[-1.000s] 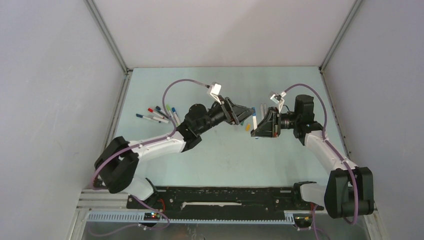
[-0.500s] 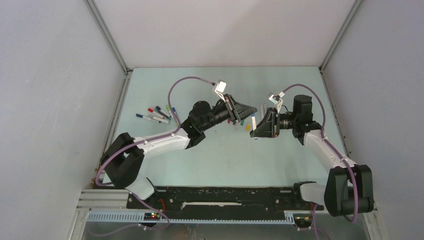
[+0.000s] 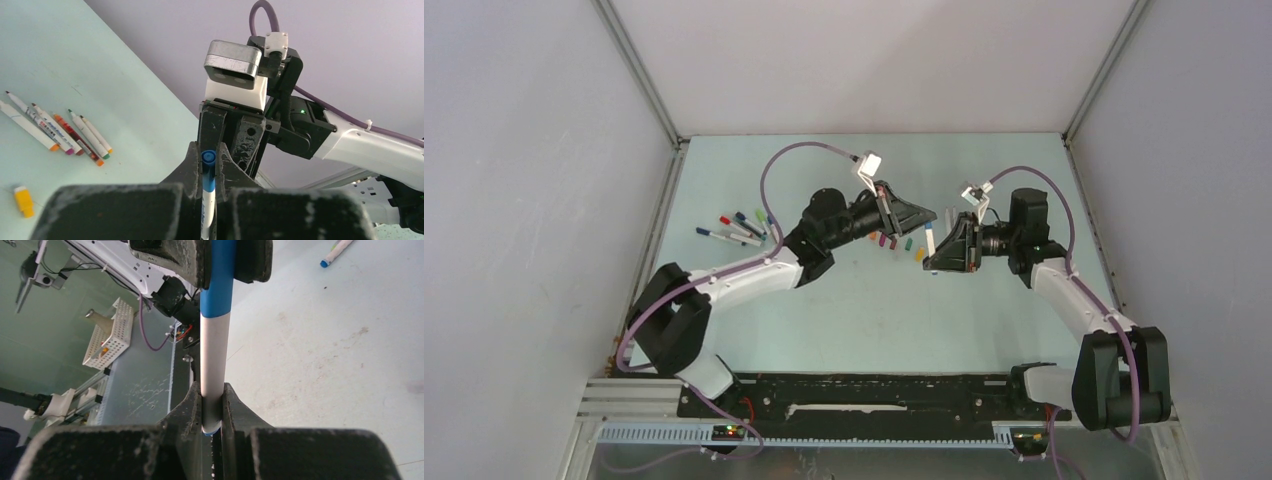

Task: Open the pen caps
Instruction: Open the pen cap from the pen, then place the pen cap at the center of the board, then place the pen at the center of the board, then pick up the pen from the center of the board.

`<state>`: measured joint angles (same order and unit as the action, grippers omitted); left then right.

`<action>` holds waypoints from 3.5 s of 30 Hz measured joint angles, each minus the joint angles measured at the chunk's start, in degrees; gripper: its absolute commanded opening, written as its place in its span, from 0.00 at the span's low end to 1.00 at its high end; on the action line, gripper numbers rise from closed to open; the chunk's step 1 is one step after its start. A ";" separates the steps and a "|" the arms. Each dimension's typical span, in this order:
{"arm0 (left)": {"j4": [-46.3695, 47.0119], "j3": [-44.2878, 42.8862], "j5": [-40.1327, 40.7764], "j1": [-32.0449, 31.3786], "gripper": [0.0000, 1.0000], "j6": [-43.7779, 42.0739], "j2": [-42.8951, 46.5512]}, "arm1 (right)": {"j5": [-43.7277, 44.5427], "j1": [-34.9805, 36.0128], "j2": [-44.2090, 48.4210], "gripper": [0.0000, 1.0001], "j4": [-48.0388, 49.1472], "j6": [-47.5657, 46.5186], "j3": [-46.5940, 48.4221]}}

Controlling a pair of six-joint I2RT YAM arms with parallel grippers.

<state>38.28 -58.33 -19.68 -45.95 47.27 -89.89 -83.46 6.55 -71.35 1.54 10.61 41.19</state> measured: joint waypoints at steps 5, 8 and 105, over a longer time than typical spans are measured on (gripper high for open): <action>-4.37 -0.68 -0.46 1.38 0.00 -1.64 2.34 | 1.95 1.25 -0.28 0.00 0.11 -1.73 1.25; -6.40 -0.68 0.81 1.68 0.00 -2.62 4.24 | 3.21 2.43 -0.37 0.00 0.79 -2.40 2.14; -43.50 26.16 32.96 27.96 1.00 -9.90 30.75 | 49.13 17.86 -9.35 0.46 -53.42 -47.78 17.81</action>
<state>-5.21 -32.16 13.28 -18.00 37.36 -59.13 -34.33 24.40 -80.71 -51.88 -37.17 59.00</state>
